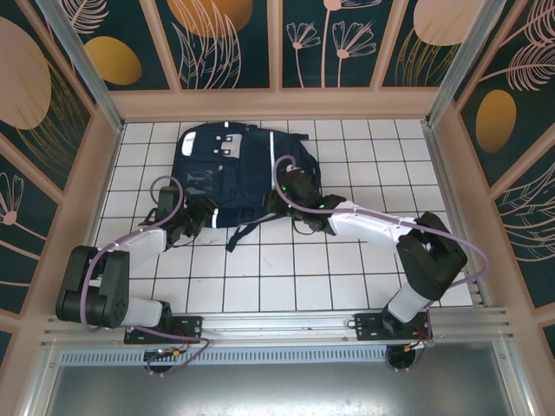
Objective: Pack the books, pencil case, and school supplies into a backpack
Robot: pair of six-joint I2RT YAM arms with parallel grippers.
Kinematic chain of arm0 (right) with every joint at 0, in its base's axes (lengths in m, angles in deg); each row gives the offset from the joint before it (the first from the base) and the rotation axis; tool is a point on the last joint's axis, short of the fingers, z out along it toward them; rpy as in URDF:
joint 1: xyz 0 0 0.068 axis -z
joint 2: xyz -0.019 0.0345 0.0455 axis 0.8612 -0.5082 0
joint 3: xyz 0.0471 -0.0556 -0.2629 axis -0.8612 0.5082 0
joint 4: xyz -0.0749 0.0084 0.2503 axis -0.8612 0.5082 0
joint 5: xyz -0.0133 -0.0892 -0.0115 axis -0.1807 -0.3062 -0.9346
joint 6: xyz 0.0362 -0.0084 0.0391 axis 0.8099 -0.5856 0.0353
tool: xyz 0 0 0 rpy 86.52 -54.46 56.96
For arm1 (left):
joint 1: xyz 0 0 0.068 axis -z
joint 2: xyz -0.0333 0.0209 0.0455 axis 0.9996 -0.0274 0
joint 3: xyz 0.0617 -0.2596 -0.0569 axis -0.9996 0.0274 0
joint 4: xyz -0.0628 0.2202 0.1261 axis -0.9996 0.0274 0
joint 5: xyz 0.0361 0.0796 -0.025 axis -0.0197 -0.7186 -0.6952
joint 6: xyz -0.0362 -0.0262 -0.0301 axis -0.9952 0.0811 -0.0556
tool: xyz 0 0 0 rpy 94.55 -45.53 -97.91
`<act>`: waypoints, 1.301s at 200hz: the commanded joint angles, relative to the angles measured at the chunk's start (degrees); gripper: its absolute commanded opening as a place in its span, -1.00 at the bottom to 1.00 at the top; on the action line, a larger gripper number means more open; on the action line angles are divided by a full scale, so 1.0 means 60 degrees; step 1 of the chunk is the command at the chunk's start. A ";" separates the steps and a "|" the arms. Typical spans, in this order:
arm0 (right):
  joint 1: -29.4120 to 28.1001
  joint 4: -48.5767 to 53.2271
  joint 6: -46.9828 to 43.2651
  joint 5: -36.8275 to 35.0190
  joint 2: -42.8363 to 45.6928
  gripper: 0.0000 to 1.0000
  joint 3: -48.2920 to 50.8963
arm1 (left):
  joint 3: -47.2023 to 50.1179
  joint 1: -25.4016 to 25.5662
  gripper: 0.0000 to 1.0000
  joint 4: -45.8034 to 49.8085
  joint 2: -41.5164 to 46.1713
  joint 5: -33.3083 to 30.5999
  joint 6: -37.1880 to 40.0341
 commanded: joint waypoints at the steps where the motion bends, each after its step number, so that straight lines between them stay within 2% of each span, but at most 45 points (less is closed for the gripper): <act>1: -0.0424 -0.0239 0.0026 -0.0169 -0.0650 0.01 -0.0376 | 0.0327 0.0087 0.15 0.0722 0.0362 -0.0201 -0.0313; 43: -0.1007 -0.0136 0.0190 -0.0093 -0.1595 0.00 -0.1112 | 0.0736 0.0115 0.14 0.0655 0.0887 -0.0122 -0.0615; 88: -0.1097 -0.0218 0.0177 0.0254 -0.1934 -0.02 -0.1362 | 0.0984 0.0117 0.13 -0.0480 0.0096 0.0196 -0.0729; 110: -0.1199 -0.0205 0.0211 0.0334 -0.2126 -0.09 -0.1499 | 0.0656 0.0130 -0.01 -0.0669 -0.0413 0.0151 -0.0510; 144: -0.1397 -0.0300 0.0348 0.0511 -0.2605 -0.21 -0.1754 | 0.0389 0.0130 -0.36 -0.0730 -0.0790 0.0049 -0.0401; 184: -0.1622 -0.0330 0.0626 0.0502 -0.3328 -0.28 -0.2170 | 0.0385 0.0125 -0.58 -0.0622 -0.0763 -0.0025 -0.0352; 230: -0.1772 -0.0221 0.0741 0.0507 -0.4122 -0.31 -0.2854 | 0.0402 0.0128 -0.58 -0.0605 -0.0697 0.0035 -0.0356; 260: -0.1763 0.0362 0.0889 0.0408 -0.4662 -0.40 -0.3351 | 0.0480 0.0123 -0.58 -0.0519 -0.0574 0.0034 -0.0364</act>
